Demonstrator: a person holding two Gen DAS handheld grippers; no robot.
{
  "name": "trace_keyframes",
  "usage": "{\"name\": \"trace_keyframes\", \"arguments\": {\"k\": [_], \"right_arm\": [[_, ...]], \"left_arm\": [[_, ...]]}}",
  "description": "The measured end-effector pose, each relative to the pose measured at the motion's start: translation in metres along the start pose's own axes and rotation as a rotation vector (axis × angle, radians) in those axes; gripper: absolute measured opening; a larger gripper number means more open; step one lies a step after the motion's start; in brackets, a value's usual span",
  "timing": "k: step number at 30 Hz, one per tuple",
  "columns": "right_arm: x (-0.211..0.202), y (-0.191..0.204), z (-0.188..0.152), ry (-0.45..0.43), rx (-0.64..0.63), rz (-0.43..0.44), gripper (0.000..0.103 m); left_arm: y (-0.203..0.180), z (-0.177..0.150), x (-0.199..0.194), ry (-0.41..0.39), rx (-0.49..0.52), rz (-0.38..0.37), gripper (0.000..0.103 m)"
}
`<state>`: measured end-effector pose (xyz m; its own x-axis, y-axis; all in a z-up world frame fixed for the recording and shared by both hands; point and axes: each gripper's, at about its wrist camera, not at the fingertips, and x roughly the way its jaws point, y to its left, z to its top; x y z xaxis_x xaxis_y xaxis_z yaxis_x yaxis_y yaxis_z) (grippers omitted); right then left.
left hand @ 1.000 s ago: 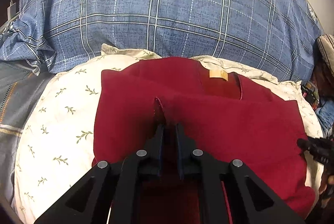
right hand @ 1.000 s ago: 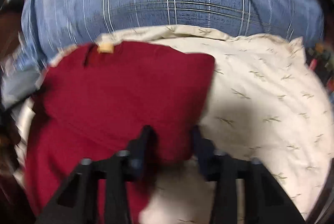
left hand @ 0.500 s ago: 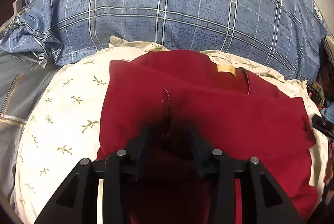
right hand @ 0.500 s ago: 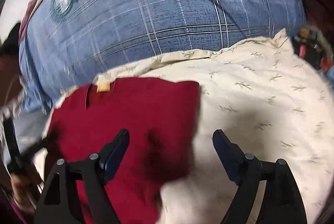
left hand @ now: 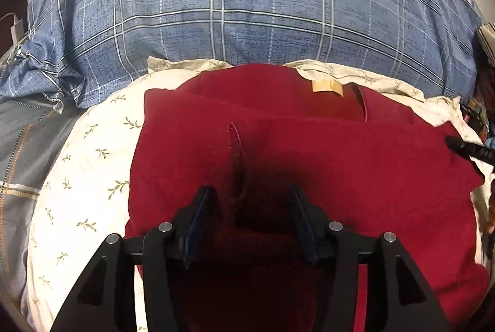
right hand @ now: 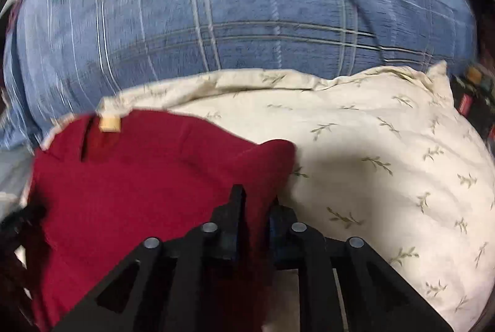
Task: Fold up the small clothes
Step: 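Release the sweater and withdraw both grippers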
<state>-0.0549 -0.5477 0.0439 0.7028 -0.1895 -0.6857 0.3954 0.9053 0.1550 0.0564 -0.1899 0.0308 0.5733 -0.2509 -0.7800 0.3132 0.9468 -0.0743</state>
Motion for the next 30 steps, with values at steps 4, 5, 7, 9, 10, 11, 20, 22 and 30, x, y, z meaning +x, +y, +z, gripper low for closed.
{"name": "trace_keyframes", "arguments": {"k": [4, 5, 7, 9, 10, 11, 20, 22, 30], "right_arm": [[-0.043, 0.01, -0.021, -0.027, -0.038, 0.071, 0.029], [-0.047, 0.019, -0.031, -0.008, -0.084, 0.081, 0.029], [-0.047, 0.031, -0.046, 0.026, -0.164, 0.049, 0.027], [-0.038, 0.034, -0.06, 0.045, -0.214, -0.027, 0.024], [-0.032, 0.034, -0.063, 0.041, -0.217, -0.036, 0.024], [-0.033, 0.033, -0.063, 0.03, -0.213, -0.038, 0.024], [-0.091, 0.044, -0.078, -0.013, -0.131, 0.082, 0.058], [-0.102, 0.042, -0.091, -0.013, -0.116, 0.109, 0.062], [-0.117, 0.033, -0.138, 0.039, -0.07, 0.141, 0.068]], "left_arm": [[0.004, -0.003, -0.009, 0.005, -0.012, -0.009, 0.052], [0.005, -0.004, -0.011, 0.004, -0.019, -0.01, 0.052], [0.007, -0.008, -0.018, 0.004, -0.029, 0.001, 0.052], [0.007, -0.012, -0.025, 0.003, -0.029, 0.017, 0.052], [0.007, -0.015, -0.03, 0.0, -0.028, 0.027, 0.052], [0.007, -0.019, -0.035, -0.001, -0.028, 0.035, 0.052], [0.009, -0.053, -0.088, -0.012, -0.026, 0.075, 0.058], [0.009, -0.062, -0.1, -0.022, -0.02, 0.077, 0.063], [0.015, -0.097, -0.134, -0.024, -0.016, 0.079, 0.067]]}}
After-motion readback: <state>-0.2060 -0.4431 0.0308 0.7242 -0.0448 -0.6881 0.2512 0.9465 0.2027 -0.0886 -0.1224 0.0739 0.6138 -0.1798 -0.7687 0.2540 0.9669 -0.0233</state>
